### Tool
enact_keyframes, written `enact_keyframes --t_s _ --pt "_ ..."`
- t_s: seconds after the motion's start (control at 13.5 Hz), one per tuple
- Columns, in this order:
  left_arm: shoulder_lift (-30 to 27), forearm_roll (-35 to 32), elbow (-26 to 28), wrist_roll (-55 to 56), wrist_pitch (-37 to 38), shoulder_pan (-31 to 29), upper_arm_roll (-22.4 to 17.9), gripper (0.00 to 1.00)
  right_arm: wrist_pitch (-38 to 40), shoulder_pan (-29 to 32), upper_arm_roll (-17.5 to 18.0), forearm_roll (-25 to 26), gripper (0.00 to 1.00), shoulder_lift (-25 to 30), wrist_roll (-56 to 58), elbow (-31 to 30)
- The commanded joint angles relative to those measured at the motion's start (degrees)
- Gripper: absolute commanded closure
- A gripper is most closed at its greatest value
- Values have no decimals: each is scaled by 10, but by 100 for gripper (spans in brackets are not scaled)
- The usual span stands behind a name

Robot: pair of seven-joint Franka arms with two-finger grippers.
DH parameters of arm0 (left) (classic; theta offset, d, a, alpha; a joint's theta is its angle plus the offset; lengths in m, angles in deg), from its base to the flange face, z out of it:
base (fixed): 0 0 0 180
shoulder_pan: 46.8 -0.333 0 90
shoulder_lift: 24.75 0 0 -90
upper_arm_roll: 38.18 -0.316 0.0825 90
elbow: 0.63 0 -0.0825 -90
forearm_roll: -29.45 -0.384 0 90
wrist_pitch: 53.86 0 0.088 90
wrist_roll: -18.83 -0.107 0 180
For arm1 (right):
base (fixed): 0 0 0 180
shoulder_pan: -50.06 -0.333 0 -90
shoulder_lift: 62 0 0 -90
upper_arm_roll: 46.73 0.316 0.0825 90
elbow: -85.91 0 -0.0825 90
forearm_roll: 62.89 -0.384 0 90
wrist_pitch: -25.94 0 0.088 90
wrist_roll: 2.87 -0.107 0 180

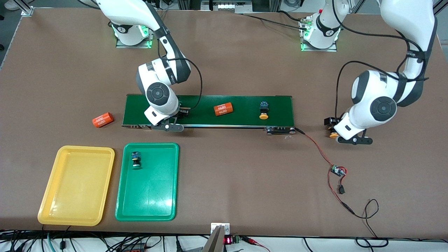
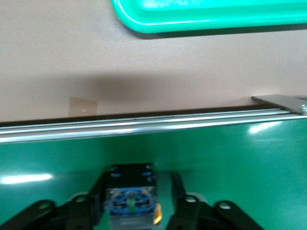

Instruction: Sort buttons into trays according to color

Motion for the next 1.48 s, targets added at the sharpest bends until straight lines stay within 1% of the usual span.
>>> enact_keyframes --t_s 0.0,0.07,0.22,0.3,0.37,0.45,0.52,0.59,0.74,0.89,0.96,1.11,1.26,1.34,1.41 --pt "39 -10 13 -71 -60 -7 -14 0 0 -2 4 -13 78 7 7 1" --pt "45 -9 25 -73 -76 -7 -16 0 0 -2 4 -14 81 10 7 2" --pt "52 2 36 -71 -81 -12 -17 0 -2 4 3 -16 82 20 7 11" --pt "53 20 41 -70 -81 -12 -17 0 -1 17 0 -15 82 20 14 29" --pt "54 52 47 -72 -81 -12 -17 1 -1 36 0 -9 82 19 21 55" --pt "54 59 48 -72 -81 -12 -17 13 -1 52 -1 -7 82 14 29 77" --pt "59 60 48 -72 -81 -13 -17 32 -2 69 -4 -7 82 8 47 95" --pt "60 60 48 -66 -79 -13 -17 47 -3 88 -4 -8 82 -9 68 120" --pt "58 60 46 -65 -64 -13 -17 70 -12 115 -4 -8 82 -36 104 148" --pt "42 62 27 -62 -25 -11 -16 77 -35 134 -5 -8 82 -60 130 167" --pt "34 63 12 -61 3 -11 -11 76 -42 141 -4 -9 82 -71 138 173" --pt "27 64 -44 -62 94 -9 5 76 -72 143 -4 -9 82 -102 151 187" --pt "26 65 -89 -50 155 -6 44 77 -110 152 -5 -10 82 -132 161 199" --pt "26 73 -96 -19 162 -5 74 77 -126 152 -5 -10 82 -144 163 201" --pt "25 100 -95 28 162 -5 98 77 -145 153 -5 -10 82 -152 163 201"
